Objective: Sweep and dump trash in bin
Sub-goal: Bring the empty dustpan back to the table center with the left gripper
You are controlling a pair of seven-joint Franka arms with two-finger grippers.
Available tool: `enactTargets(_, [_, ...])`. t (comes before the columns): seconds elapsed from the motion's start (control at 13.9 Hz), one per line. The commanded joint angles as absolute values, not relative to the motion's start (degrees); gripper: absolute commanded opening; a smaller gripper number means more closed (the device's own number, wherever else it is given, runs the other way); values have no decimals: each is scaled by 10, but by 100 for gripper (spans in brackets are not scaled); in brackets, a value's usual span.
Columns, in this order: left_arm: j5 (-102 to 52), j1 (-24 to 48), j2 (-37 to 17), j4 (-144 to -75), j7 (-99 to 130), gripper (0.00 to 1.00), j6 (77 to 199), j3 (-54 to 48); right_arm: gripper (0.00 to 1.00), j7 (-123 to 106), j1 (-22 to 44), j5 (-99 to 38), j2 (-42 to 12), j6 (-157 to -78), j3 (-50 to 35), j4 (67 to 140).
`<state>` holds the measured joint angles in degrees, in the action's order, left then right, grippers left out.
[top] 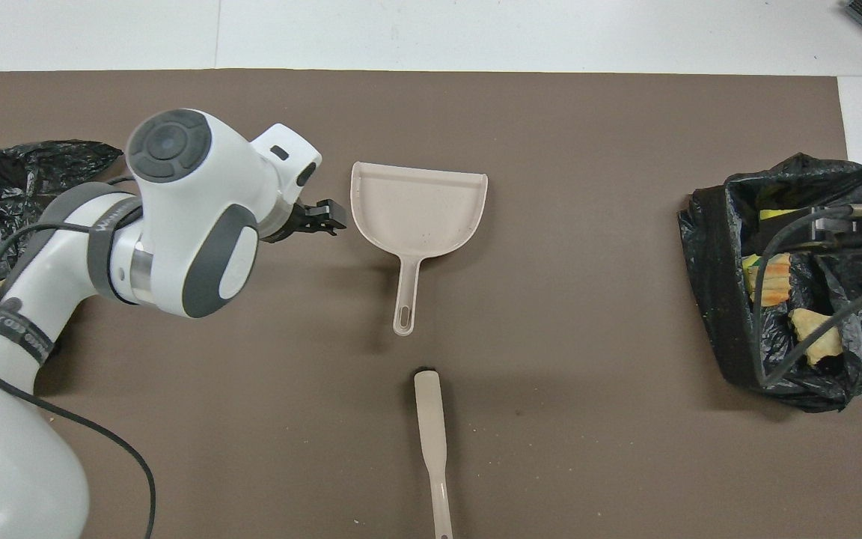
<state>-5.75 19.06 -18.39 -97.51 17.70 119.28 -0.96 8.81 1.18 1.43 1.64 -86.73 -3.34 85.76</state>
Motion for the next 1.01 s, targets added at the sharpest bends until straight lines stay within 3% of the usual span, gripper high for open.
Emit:
enactTargets(0.0, [-57,129,-175,-966,80,100,1184,-14,100,80,4,5,15,-857,-37,852])
enactTargets(0.36, [-56,40,-116,-967,-18,100,1116,-11,100,80,4,5,15,-857,-37,852])
enactTargets(0.94, [-29,38,-15,-941,-14,100,937,33,100,80,4,5,15,-857,-37,852])
